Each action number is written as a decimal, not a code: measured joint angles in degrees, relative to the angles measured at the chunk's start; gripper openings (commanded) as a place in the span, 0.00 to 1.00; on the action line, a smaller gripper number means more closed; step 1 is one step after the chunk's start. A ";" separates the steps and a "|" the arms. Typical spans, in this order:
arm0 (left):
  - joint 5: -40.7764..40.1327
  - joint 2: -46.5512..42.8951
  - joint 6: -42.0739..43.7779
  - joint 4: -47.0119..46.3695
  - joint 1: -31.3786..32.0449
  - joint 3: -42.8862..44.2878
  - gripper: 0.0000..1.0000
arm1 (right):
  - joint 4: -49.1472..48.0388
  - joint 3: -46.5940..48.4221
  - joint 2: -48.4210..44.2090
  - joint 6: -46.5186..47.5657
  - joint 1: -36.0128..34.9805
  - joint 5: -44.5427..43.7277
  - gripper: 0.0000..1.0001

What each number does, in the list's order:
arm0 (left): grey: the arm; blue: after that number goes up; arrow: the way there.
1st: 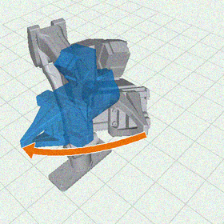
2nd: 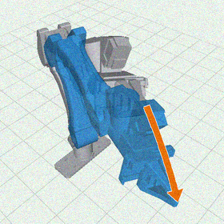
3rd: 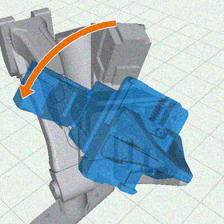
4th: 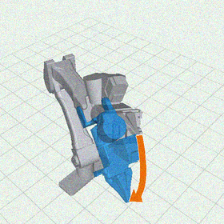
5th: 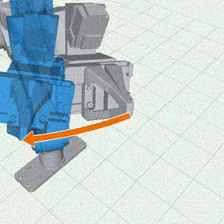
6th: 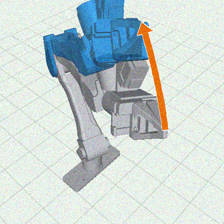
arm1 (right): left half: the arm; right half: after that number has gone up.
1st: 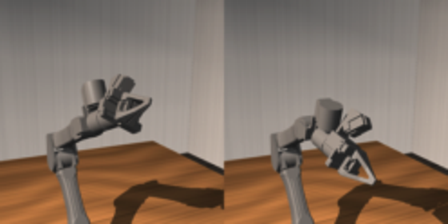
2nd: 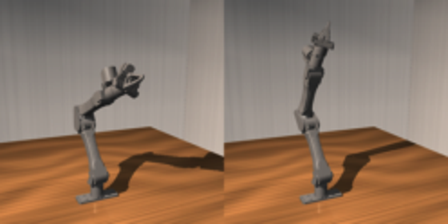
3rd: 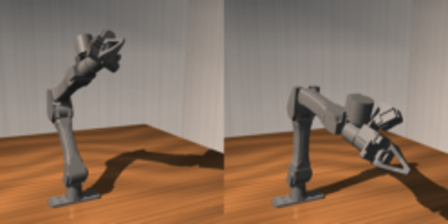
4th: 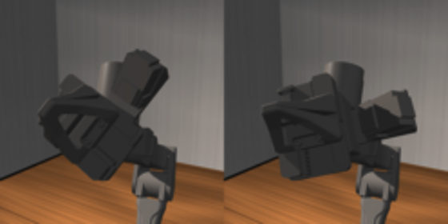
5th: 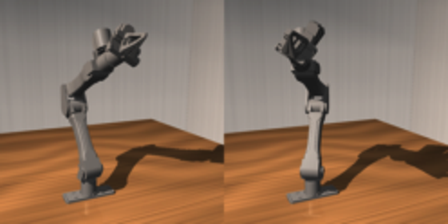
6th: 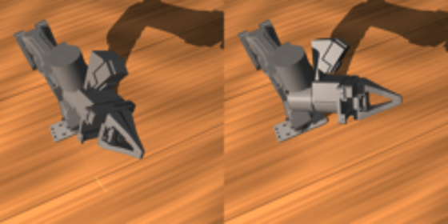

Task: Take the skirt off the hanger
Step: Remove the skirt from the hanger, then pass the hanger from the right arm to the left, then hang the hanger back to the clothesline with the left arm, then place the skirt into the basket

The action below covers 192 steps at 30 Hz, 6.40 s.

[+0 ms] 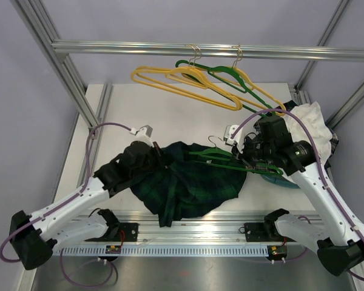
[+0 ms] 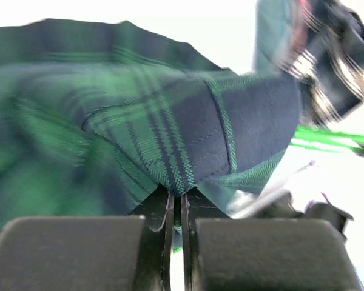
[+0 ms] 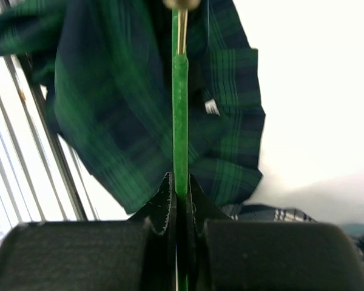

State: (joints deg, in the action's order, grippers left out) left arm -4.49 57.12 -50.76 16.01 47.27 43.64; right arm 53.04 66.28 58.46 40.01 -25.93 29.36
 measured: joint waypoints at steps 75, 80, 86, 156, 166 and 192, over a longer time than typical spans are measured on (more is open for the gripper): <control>31.71 -12.07 73.16 16.90 -0.35 8.41 0.00 | 23.45 18.32 12.70 34.58 2.78 31.56 0.10; 26.36 -13.49 69.26 17.40 -0.11 8.41 0.00 | 17.03 16.15 12.28 24.17 2.03 30.95 0.81; 19.30 -17.70 60.04 20.83 -0.07 8.41 0.00 | 6.58 15.41 8.96 8.68 2.78 24.55 0.94; -4.42 3.58 31.23 24.15 -31.91 31.34 0.21 | -0.46 -2.27 -1.68 0.13 8.35 21.24 0.98; -2.64 0.48 30.10 23.30 -32.00 30.01 0.93 | 1.97 -4.00 0.83 8.37 8.35 24.70 0.99; -2.43 -29.27 27.93 29.14 -32.06 18.34 0.99 | -37.13 -14.38 22.18 -14.45 -24.98 -12.31 0.99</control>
State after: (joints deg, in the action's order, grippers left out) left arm -6.92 27.86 -22.83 45.15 15.20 61.98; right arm 15.90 51.90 80.64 25.56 -50.92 17.06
